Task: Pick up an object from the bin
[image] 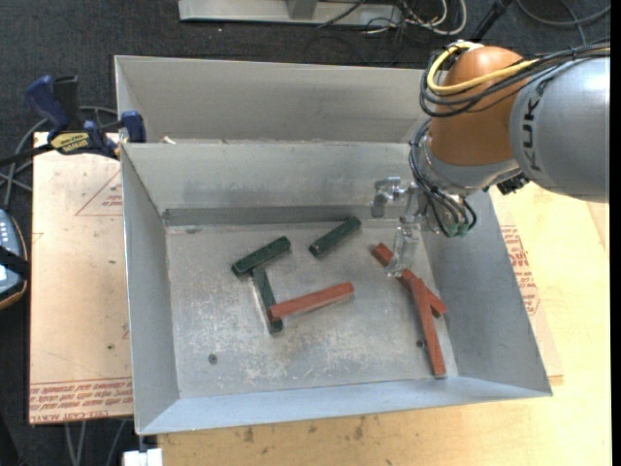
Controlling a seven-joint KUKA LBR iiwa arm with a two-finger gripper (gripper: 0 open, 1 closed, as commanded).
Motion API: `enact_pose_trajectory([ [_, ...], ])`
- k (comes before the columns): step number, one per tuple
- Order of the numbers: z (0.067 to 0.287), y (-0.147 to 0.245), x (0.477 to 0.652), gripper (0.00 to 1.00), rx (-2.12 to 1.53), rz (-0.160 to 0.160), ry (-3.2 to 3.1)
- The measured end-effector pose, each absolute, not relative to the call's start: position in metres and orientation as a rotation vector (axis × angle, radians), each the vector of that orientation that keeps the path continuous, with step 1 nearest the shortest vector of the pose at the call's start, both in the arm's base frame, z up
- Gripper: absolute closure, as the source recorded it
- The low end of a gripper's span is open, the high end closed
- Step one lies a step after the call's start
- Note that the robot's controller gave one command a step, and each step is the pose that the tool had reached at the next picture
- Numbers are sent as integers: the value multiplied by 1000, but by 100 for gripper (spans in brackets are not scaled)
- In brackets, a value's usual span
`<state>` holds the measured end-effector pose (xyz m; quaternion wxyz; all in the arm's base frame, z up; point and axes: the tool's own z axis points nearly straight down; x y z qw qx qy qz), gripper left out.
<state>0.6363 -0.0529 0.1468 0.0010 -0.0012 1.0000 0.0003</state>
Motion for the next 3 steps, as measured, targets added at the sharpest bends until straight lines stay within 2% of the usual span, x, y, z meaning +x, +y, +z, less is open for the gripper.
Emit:
enact_pose_trajectory([
  [1,72,-93,645,0,-352,1,3124],
  [2,75,-91,647,100,-355,2,3119],
  [3,203,-111,650,100,-586,-6,3074],
])
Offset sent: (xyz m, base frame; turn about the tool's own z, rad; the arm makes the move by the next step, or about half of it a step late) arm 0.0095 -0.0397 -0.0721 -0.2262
